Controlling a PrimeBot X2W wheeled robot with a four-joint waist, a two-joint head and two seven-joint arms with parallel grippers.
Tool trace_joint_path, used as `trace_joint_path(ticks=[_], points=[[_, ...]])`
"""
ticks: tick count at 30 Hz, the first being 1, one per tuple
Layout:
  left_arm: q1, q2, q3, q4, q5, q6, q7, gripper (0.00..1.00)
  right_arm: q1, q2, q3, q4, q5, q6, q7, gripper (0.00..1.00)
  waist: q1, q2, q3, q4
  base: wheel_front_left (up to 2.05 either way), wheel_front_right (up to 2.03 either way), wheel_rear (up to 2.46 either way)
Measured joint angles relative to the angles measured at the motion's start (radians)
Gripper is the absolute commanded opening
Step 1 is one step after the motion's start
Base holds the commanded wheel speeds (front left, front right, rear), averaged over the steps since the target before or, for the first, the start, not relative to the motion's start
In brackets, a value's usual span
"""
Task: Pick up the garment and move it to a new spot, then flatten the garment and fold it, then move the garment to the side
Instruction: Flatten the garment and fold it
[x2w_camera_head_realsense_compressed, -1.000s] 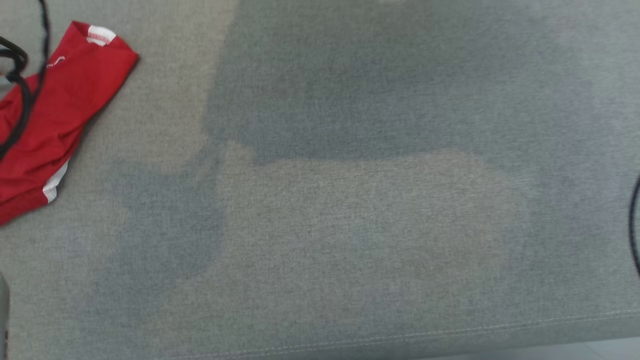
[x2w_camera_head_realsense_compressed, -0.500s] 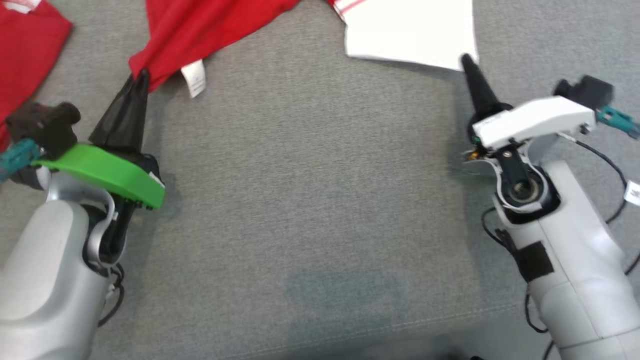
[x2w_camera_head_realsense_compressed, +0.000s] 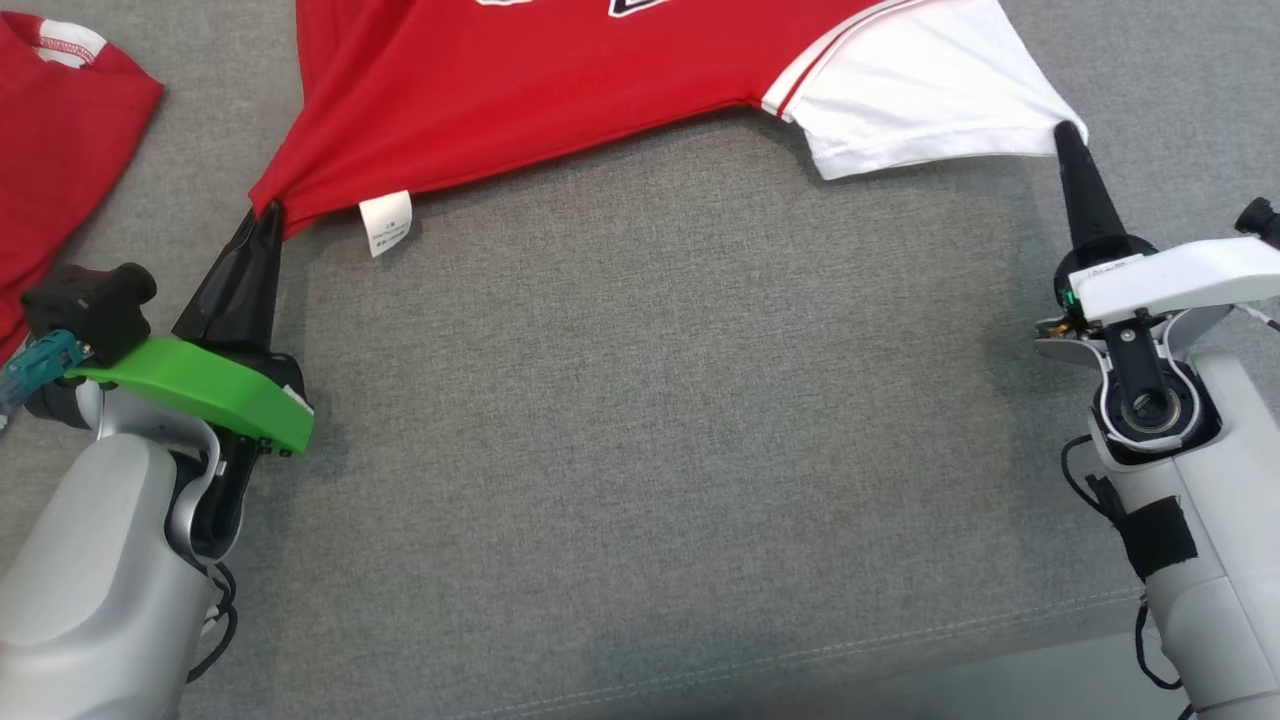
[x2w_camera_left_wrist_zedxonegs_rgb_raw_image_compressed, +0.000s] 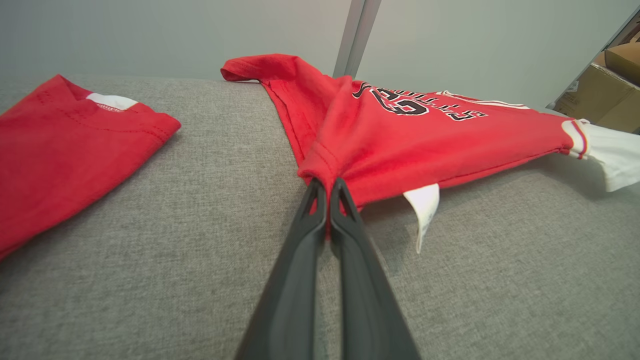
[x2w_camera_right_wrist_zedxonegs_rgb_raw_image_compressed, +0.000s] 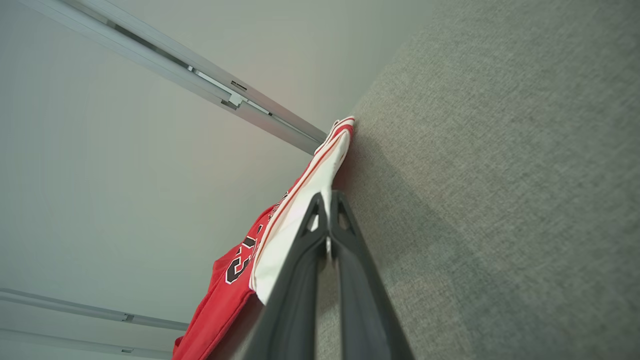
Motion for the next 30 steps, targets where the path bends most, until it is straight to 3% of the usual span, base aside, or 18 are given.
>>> trace_joint_path(ticks=[9, 19, 24, 30], points=[[0.061, 0.001, -0.017, 0.035, -0.006, -0.011, -0.006, 0.00, 0.148, -0.111, 0.058, -0.081, -0.051, 0.017, 0.012, 0.00, 0.0000, 0.0000, -0.088, -0.002, 0.00, 0.00, 0.00], [0.223, 0.048, -0.024, 0.054, 0.003, -0.012, -0.006, 0.00, 0.388, -0.118, 0.128, -0.171, -0.066, 0.017, 0.032, 0.00, 0.0000, 0.0000, -0.192, -0.004, 0.00, 0.00, 0.00], [0.353, 0.028, -0.036, 0.025, 0.011, -0.012, -0.006, 0.00, 0.566, -0.146, 0.130, -0.183, -0.061, 0.017, 0.033, 0.00, -0.0001, 0.0000, -0.259, -0.008, 0.00, 0.00, 0.00], [0.426, -0.002, 0.007, -0.018, 0.014, -0.012, -0.006, 0.00, 0.672, -0.159, 0.154, -0.220, -0.053, 0.017, 0.047, 0.00, -0.0001, 0.0000, -0.308, 0.004, 0.00, 0.00, 0.00]])
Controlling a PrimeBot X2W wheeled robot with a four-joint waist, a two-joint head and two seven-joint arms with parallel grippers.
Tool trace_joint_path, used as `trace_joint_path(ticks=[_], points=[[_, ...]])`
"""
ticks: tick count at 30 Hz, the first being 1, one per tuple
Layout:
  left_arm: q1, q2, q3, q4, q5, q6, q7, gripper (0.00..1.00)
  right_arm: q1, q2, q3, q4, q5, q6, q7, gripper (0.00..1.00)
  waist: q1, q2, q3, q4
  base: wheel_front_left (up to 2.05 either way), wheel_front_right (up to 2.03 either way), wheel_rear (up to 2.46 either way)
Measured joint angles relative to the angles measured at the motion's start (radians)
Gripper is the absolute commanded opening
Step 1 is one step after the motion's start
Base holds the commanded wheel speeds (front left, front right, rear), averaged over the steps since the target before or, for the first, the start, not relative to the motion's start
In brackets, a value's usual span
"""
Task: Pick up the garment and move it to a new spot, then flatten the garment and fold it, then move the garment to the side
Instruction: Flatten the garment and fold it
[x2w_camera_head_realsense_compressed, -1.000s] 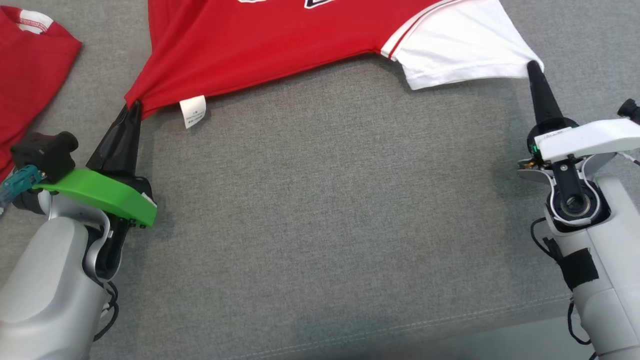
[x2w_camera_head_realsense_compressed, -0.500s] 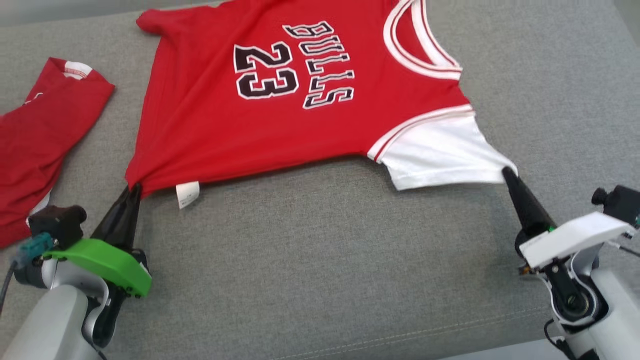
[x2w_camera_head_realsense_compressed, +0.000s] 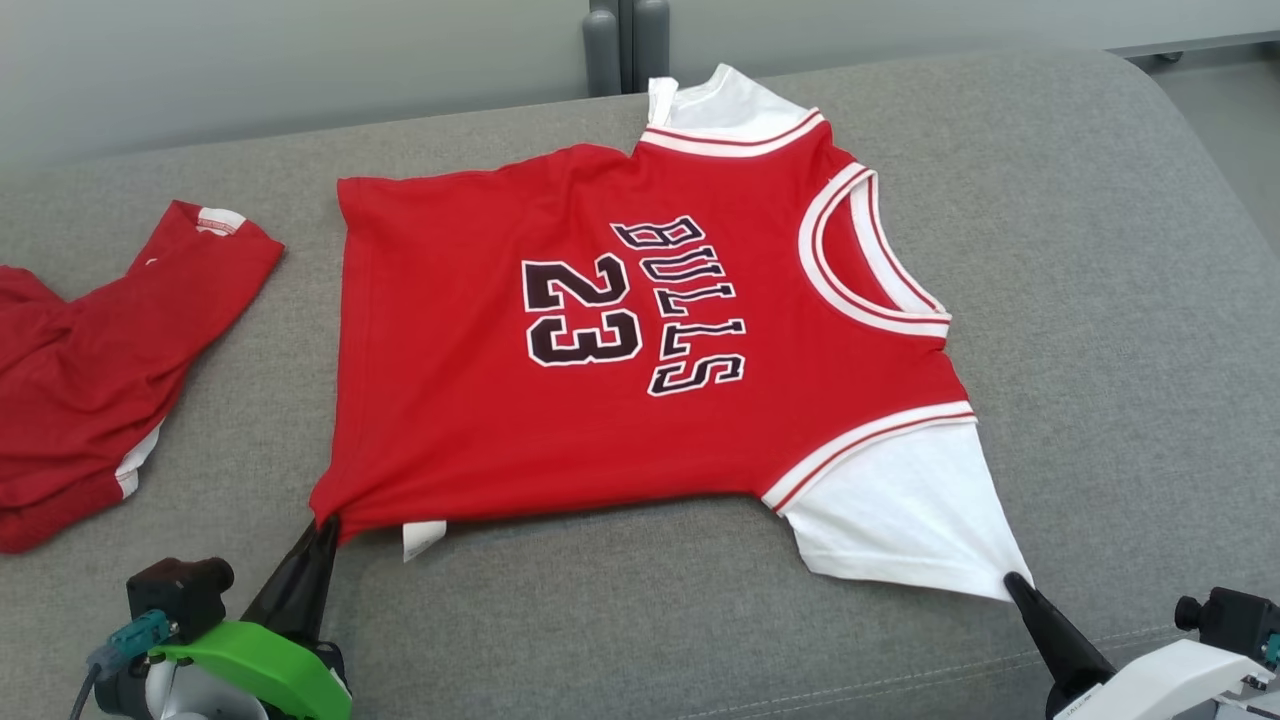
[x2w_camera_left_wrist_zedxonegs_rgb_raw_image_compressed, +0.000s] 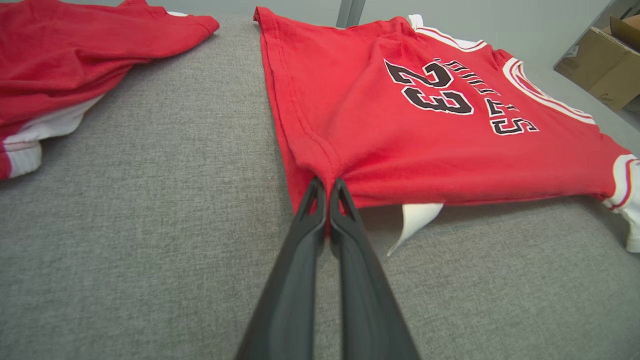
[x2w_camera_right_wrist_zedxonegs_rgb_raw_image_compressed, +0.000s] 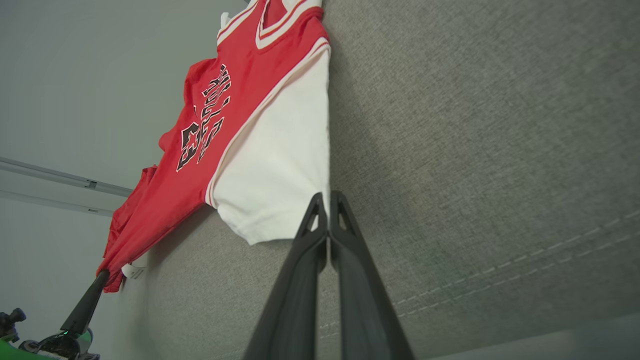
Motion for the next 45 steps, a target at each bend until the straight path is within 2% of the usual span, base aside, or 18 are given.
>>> trace_joint_path(ticks=[4, 12, 17, 24, 26, 27, 34, 35, 36, 38, 42, 45], points=[[0.043, -0.013, 0.030, -0.043, 0.012, 0.000, 0.000, 0.00, 0.024, -0.017, 0.003, -0.006, -0.022, -0.002, -0.002, 0.00, 0.0000, 0.0000, -0.022, 0.011, 0.00, 0.00, 0.00], [0.101, -0.068, 0.054, -0.084, 0.046, 0.000, 0.000, 0.00, 0.049, -0.031, 0.002, 0.011, -0.058, -0.035, -0.025, 0.00, 0.0000, 0.0000, -0.039, 0.046, 0.00, 0.00, 0.00], [0.112, -0.105, 0.054, -0.078, 0.047, 0.000, 0.000, 0.00, 0.048, -0.032, 0.029, 0.012, -0.098, -0.036, -0.028, 0.00, 0.0000, 0.0000, -0.035, 0.073, 0.00, 0.00, 0.00], [0.130, -0.113, 0.080, -0.062, 0.055, 0.000, 0.000, 0.03, 0.044, -0.033, 0.059, 0.015, -0.133, -0.038, -0.026, 0.00, 0.0000, 0.0000, -0.028, 0.086, 0.00, 0.00, 0.00], [0.130, -0.114, 0.085, -0.056, 0.064, 0.000, 0.000, 0.10, 0.042, -0.038, 0.060, 0.016, -0.142, -0.038, -0.026, 0.00, 0.0000, -0.0001, -0.022, 0.086, 0.00, 0.00, 0.00], [0.130, -0.116, 0.087, -0.054, 0.064, 0.000, 0.000, 0.18, 0.040, -0.040, 0.060, 0.018, -0.145, -0.040, -0.026, 0.00, 0.0000, 0.0000, -0.020, 0.085, 0.00, 0.00, 0.00], [0.129, -0.135, 0.086, -0.034, 0.072, 0.000, 0.000, 0.57, 0.024, -0.062, 0.078, 0.033, -0.159, -0.047, 0.012, 0.00, 0.0000, 0.0000, -0.004, 0.070, 0.00, 0.00, 0.00], [0.129, -0.136, 0.085, -0.028, 0.074, 0.000, 0.000, 0.57, 0.024, -0.065, 0.081, 0.035, -0.159, -0.047, 0.017, 0.00, 0.0000, 0.0000, -0.002, 0.068, 0.00, 0.00, 0.00], [0.129, -0.136, 0.084, -0.023, 0.077, 0.000, 0.000, 0.71, 0.024, -0.068, 0.086, 0.037, -0.160, -0.052, 0.022, 0.00, 0.0000, 0.0000, 0.000, 0.065, 0.00, 0.00, 0.00], [0.128, -0.136, 0.084, -0.020, 0.081, 0.000, 0.000, 0.85, 0.024, -0.072, 0.090, 0.043, -0.163, -0.054, 0.029, 0.00, 0.0000, 0.0000, 0.004, 0.061, 0.00, 0.00, 0.00], [0.128, -0.137, 0.085, -0.011, 0.092, 0.000, 0.000, 1.00, 0.023, -0.083, 0.091, 0.051, -0.172, -0.056, 0.035, 0.00, 0.0000, 0.0000, 0.011, 0.054, 0.00, 0.00, 0.00], [0.127, -0.137, 0.086, -0.006, 0.099, 0.000, 0.000, 1.00, 0.020, -0.089, 0.091, 0.052, -0.181, -0.056, 0.038, 0.00, 0.0000, 0.0000, 0.021, 0.049, 0.00, 0.00, 0.00]])
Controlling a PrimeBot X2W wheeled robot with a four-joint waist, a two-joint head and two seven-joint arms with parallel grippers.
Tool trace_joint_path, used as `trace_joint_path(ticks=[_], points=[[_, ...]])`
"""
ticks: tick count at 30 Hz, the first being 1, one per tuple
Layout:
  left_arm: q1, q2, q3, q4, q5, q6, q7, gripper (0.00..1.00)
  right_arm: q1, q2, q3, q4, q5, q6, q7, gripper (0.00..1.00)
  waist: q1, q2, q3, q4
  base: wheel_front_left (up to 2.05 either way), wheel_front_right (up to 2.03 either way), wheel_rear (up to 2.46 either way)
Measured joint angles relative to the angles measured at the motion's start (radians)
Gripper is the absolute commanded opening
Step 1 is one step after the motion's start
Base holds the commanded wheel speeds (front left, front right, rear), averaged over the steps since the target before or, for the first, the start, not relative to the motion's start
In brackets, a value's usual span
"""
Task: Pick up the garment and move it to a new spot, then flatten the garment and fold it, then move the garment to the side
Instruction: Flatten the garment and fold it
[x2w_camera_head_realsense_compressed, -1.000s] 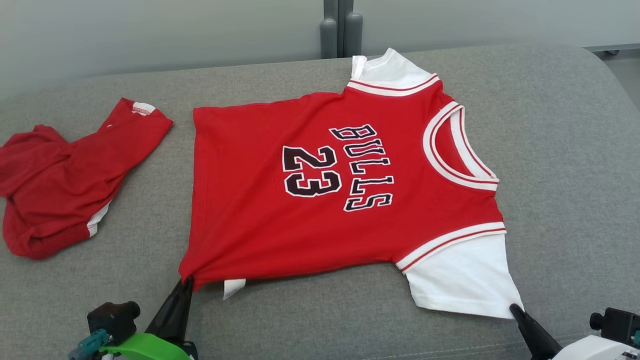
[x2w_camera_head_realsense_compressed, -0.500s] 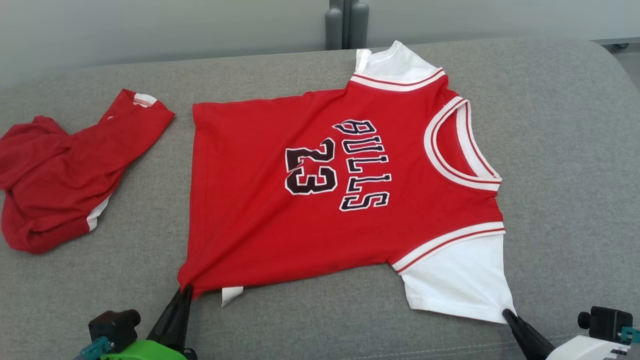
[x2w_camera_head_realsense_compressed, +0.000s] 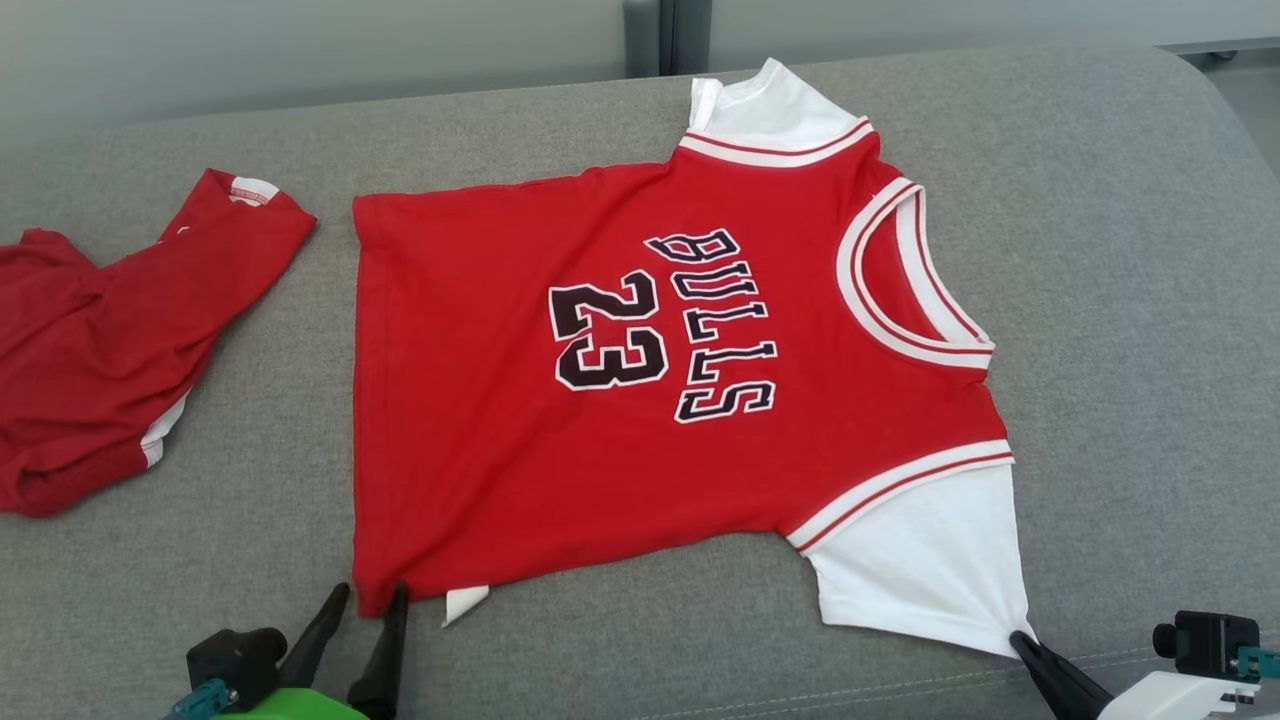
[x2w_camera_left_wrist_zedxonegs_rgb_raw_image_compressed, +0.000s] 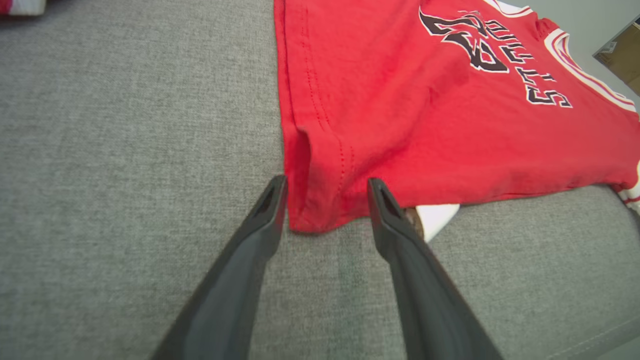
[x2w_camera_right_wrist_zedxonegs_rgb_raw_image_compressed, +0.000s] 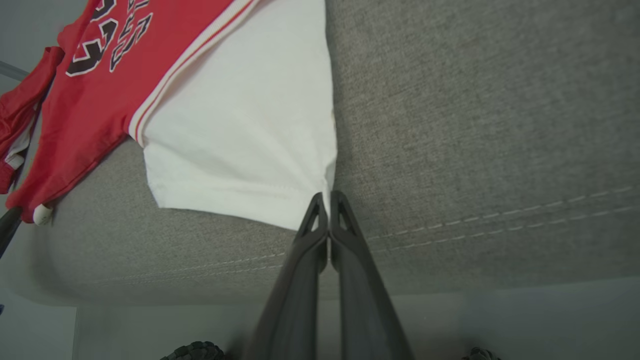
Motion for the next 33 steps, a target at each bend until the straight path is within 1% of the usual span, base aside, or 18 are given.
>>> trace_joint_path(ticks=[4, 5, 7, 8, 9, 10, 15, 18, 23, 28, 31, 33], points=[[-0.002, -0.001, -0.003, 0.015, 0.008, 0.000, 0.000, 1.00, -0.012, 0.000, 0.000, 0.008, -0.012, 0.000, -0.001, 0.01, 0.0000, 0.0000, 0.009, -0.001, 0.00, 0.00, 0.00], [-0.003, -0.003, -0.003, 0.016, 0.008, 0.000, 0.000, 1.00, -0.017, 0.000, 0.001, 0.012, -0.017, -0.007, -0.001, 0.09, 0.0000, 0.0000, 0.010, 0.001, 0.00, 0.00, 0.00], [-0.006, -0.006, -0.003, 0.017, 0.008, 0.000, 0.000, 1.00, -0.026, -0.003, 0.002, 0.015, -0.028, -0.007, -0.001, 0.37, 0.0000, 0.0000, 0.013, 0.004, 0.00, 0.00, 0.00], [-0.007, -0.008, -0.002, 0.018, 0.008, 0.000, 0.000, 1.00, -0.028, -0.004, 0.002, 0.017, -0.033, -0.007, -0.006, 0.60, 0.0000, 0.0000, 0.015, 0.006, 0.00, 0.00, 0.00], [-0.009, -0.011, -0.001, 0.020, 0.008, 0.000, 0.000, 1.00, -0.031, -0.004, 0.004, 0.020, -0.037, -0.007, -0.006, 0.94, 0.0000, 0.0000, 0.015, 0.007, 0.00, 0.00, 0.00], [-0.009, -0.014, 0.003, 0.021, 0.007, 0.000, 0.000, 1.00, -0.037, -0.004, 0.007, 0.022, -0.041, -0.007, -0.006, 1.00, 0.0000, 0.0000, 0.015, 0.008, 0.00, 0.00, 0.00], [-0.004, -0.018, 0.053, 0.017, 0.004, 0.000, 0.000, 1.00, -0.043, -0.020, 0.022, 0.028, -0.095, -0.018, -0.015, 1.00, 0.0000, 0.0000, 0.008, 0.008, 0.00, 0.00, 0.00], [0.006, -0.017, 0.076, 0.008, 0.001, 0.000, 0.000, 1.00, -0.040, -0.040, 0.026, 0.026, -0.120, -0.034, -0.027, 1.00, 0.0000, 0.0000, 0.004, 0.007, 0.00, 0.00, 0.00], [0.022, -0.019, 0.137, -0.042, 0.002, 0.000, 0.000, 1.00, -0.046, -0.058, 0.003, -0.009, -0.185, -0.065, -0.099, 1.00, 0.0000, 0.0000, -0.002, 0.004, 0.00, 0.00, 0.00], [0.023, -0.036, 0.185, -0.102, 0.026, 0.002, -0.002, 1.00, -0.102, -0.065, -0.030, -0.051, -0.276, -0.115, -0.202, 1.00, 0.0000, 0.0000, -0.017, 0.004, 0.00, 0.00, 0.00], [0.022, -0.053, 0.190, -0.126, 0.048, 0.002, -0.003, 1.00, -0.120, -0.051, -0.035, -0.067, -0.309, -0.131, -0.221, 1.00, 0.0000, 0.0000, -0.028, 0.008, 0.00, 0.00, 0.00], [0.022, -0.063, 0.194, -0.146, 0.066, 0.002, -0.003, 1.00, -0.124, -0.044, -0.029, -0.072, -0.352, -0.139, -0.221, 1.00, 0.0000, 0.0000, -0.036, 0.012, 0.00, 0.00, 0.00]])
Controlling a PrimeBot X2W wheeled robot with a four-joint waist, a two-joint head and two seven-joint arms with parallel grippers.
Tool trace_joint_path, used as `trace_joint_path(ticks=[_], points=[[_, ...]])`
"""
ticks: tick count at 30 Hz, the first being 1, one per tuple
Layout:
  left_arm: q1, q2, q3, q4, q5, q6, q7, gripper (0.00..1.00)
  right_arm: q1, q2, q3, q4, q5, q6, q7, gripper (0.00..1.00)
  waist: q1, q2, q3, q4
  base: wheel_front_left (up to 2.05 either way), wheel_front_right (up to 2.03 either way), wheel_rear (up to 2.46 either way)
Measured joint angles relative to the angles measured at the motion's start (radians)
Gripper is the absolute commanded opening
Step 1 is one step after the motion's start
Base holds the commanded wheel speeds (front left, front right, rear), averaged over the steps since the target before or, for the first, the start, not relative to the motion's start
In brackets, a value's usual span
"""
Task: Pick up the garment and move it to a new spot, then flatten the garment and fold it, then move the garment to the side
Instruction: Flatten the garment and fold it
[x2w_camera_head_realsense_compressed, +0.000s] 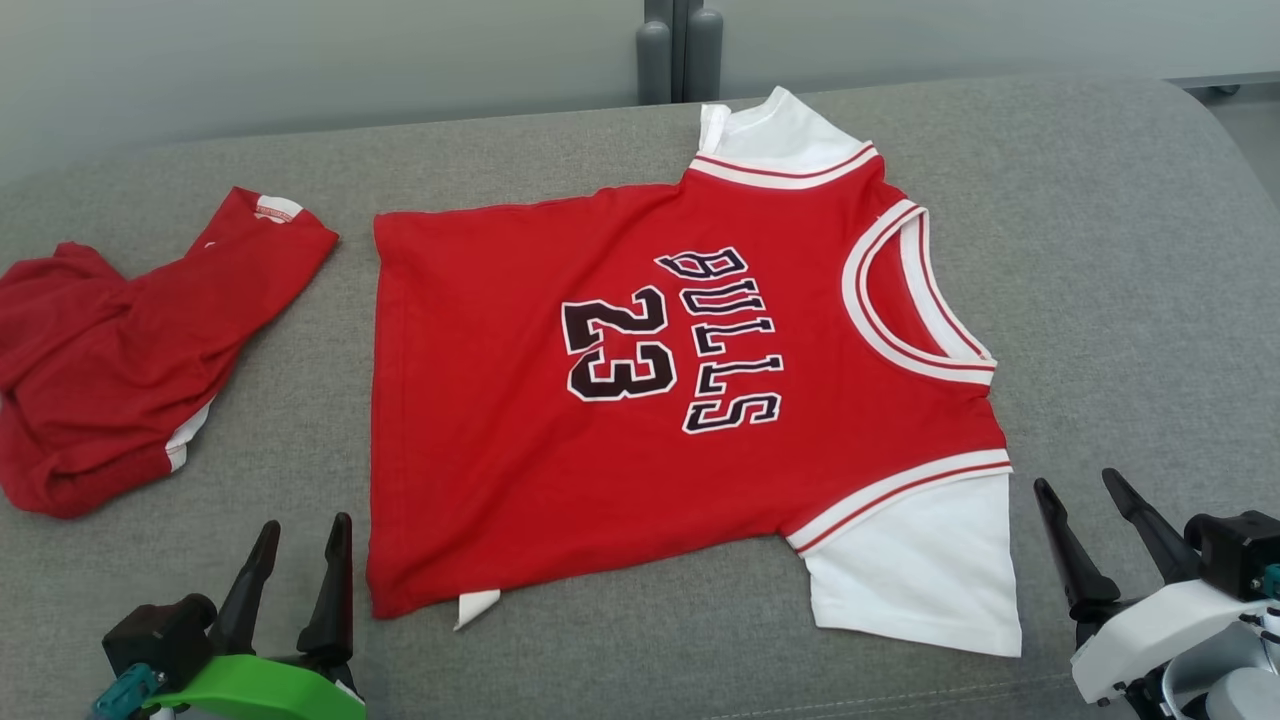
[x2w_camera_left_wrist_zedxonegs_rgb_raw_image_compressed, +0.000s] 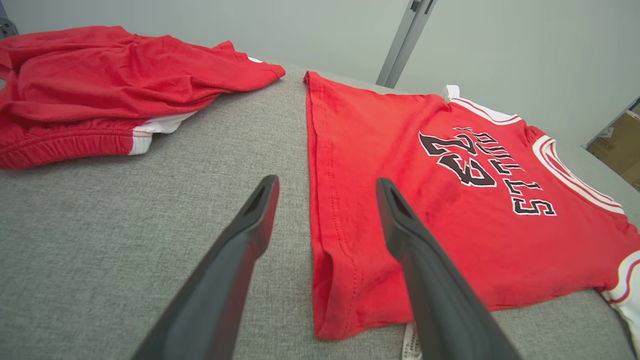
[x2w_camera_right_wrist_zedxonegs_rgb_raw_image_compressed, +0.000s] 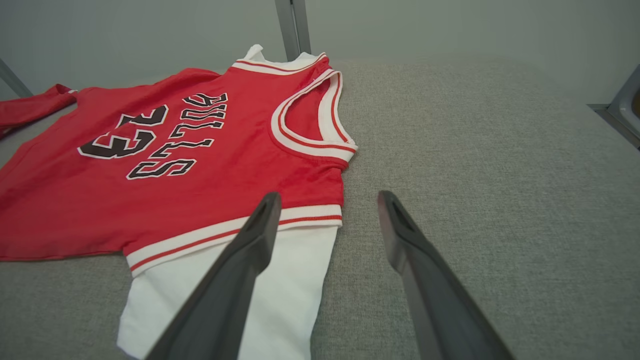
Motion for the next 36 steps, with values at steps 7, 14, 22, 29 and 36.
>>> trace_joint_path(ticks=[7, 14, 22, 29, 36], points=[[0.001, -0.006, 0.012, -0.021, 0.040, 0.000, 0.000, 1.00, -0.026, 0.012, -0.003, -0.013, -0.094, -0.017, -0.002, 1.00, 0.0000, 0.0000, -0.023, 0.016, 0.00, 0.00, 0.00], [0.007, -0.024, -0.003, -0.026, 0.087, 0.000, 0.000, 1.00, -0.034, 0.047, -0.021, -0.011, -0.150, -0.027, -0.001, 1.00, 0.0000, 0.0000, -0.050, 0.028, 0.00, 0.00, 0.00], [0.043, -0.025, -0.011, -0.027, 0.117, 0.000, 0.000, 1.00, -0.034, 0.084, -0.101, -0.044, -0.221, -0.035, -0.001, 1.00, 0.0000, 0.0000, -0.071, 0.047, 0.00, 0.00, 0.00], [0.045, -0.029, -0.007, -0.029, 0.128, 0.000, 0.000, 1.00, -0.033, 0.105, -0.136, -0.040, -0.253, -0.036, -0.001, 1.00, 0.0000, 0.0000, -0.070, 0.051, 0.00, 0.00, 0.00], [0.041, -0.037, 0.010, -0.026, 0.130, 0.000, 0.000, 1.00, -0.033, 0.152, -0.160, -0.035, -0.287, -0.037, -0.002, 1.00, 0.0000, 0.0000, -0.078, 0.050, 0.00, 0.00, 0.00]])
